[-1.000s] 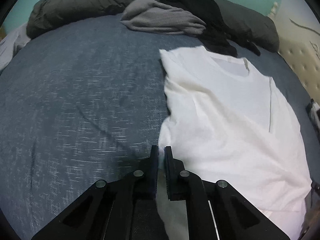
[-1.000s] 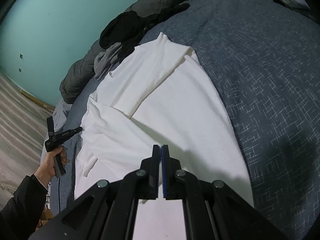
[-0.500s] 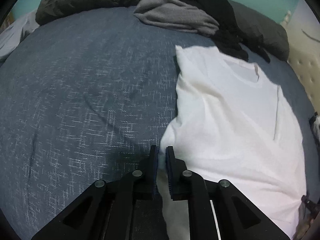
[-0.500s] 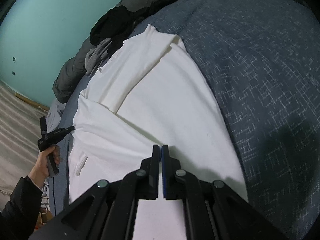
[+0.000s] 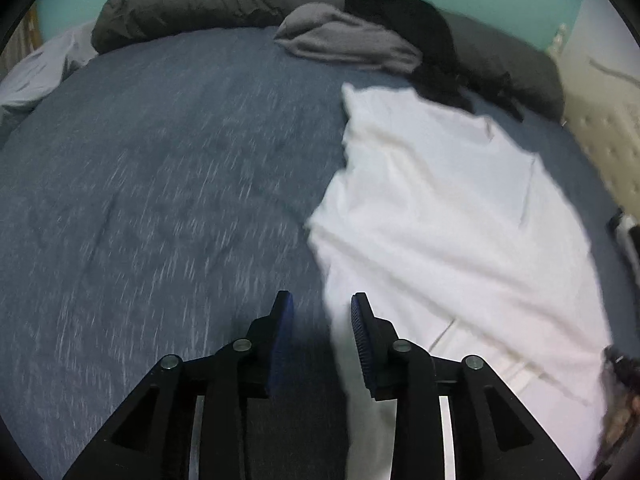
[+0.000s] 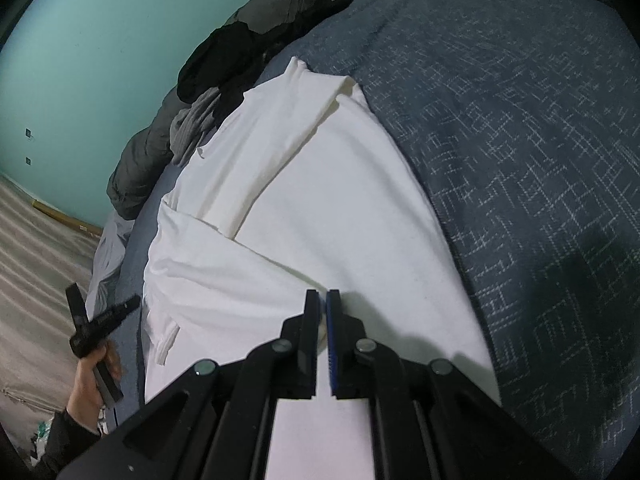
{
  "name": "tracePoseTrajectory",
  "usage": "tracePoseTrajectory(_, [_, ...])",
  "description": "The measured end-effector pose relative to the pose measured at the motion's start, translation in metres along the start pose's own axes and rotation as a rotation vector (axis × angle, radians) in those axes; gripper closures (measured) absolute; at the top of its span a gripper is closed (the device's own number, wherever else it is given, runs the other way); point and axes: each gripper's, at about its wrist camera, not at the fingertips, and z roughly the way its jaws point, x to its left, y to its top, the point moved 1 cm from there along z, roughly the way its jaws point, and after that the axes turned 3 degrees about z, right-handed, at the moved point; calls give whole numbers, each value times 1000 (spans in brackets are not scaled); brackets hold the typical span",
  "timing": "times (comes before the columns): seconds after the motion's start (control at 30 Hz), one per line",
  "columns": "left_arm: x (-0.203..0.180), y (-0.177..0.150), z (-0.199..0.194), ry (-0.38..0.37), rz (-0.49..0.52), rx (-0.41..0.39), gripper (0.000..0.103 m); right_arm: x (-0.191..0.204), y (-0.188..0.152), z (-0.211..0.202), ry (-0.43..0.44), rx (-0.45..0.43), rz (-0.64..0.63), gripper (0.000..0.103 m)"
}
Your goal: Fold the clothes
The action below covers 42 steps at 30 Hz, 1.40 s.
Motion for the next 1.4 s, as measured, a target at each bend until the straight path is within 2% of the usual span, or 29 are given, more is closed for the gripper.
tracePoseTrajectory(0.07, [3, -9, 3, -1, -23, 18, 67, 3, 0, -1, 0, -11, -4, 98])
tracePoseTrajectory(0.13, [7, -17, 5, -13, -54, 24, 55, 6, 0, -3, 0, -23, -9, 98])
tracePoseTrajectory(0.2, [8, -20, 6, -31, -73, 17, 49, 9, 1, -4, 0, -34, -13, 98])
tracePoseTrajectory(0.27, [6, -22, 7, -47, -77, 17, 40, 12, 1, -5, 0, -45, -17, 98])
tracePoseTrajectory(0.33, [1, -23, 10, -61, -63, 32, 25, 15, 1, -6, -1, -52, -21, 98])
tracePoseTrajectory(0.43, [-9, -23, 10, -29, -19, 35, 24, 18, 0, -3, -2, -49, -28, 98])
tracePoseTrajectory(0.7, [-10, -40, -13, 34, -10, -13, 24, 21, -2, -1, -20, -47, -46, 98])
tracePoseTrajectory(0.77, [-11, -45, -15, 39, -3, -16, 24, 25, -1, -1, -33, -48, -60, 91])
tracePoseTrajectory(0.83, [-11, -50, -16, 47, 4, -14, 23, 35, 2, -1, -43, -52, -87, 68])
tracePoseTrajectory(1.07, [-13, -52, -7, 28, -9, -20, 15, 72, 12, -1, -81, -64, -182, 61])
tracePoseTrajectory(1.4, [-5, -58, -5, -19, -54, -23, 10, 211, 51, 102, 48, 128, -418, 60])
